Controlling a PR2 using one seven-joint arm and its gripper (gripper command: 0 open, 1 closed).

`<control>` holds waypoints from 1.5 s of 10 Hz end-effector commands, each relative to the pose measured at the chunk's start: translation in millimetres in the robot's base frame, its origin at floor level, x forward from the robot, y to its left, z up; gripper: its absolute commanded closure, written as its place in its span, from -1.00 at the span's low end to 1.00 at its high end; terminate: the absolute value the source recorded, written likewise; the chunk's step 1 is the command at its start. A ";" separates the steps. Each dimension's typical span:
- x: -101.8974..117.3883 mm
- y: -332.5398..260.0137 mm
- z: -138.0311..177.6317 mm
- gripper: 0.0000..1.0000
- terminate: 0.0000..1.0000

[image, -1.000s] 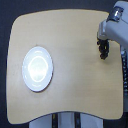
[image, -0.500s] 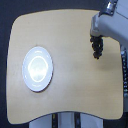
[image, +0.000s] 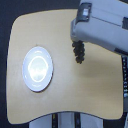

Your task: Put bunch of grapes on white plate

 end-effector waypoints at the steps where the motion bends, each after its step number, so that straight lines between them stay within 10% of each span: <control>1: -19.7 124.8 -35.0 1.00 -1.00; 15: -22.9 227.2 -113.9 1.00 -1.00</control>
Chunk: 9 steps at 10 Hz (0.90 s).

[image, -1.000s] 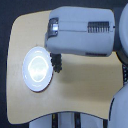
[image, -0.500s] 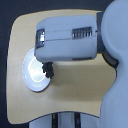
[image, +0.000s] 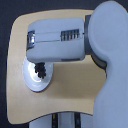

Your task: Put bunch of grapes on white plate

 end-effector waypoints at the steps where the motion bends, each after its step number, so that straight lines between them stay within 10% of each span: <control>1: 6.6 16.2 -22.3 1.00 -1.00; 9: -19.1 20.5 -47.3 1.00 -1.00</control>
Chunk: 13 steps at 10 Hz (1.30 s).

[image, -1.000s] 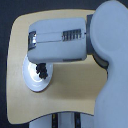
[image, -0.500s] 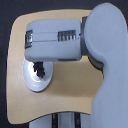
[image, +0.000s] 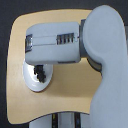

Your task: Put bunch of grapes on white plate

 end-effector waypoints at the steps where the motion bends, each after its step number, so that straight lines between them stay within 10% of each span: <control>1: -18.3 8.4 -15.3 1.00 -1.00; 12: -9.9 0.9 -16.1 1.00 -1.00; 13: -8.9 0.0 -15.3 -1.00 -1.00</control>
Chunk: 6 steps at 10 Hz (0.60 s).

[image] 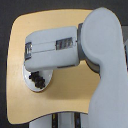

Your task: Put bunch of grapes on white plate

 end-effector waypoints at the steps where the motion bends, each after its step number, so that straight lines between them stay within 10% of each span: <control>1: 9.0 -6.1 4.0 -1.00 -1.00; 6: 24.3 12.9 104.4 -1.00 -1.00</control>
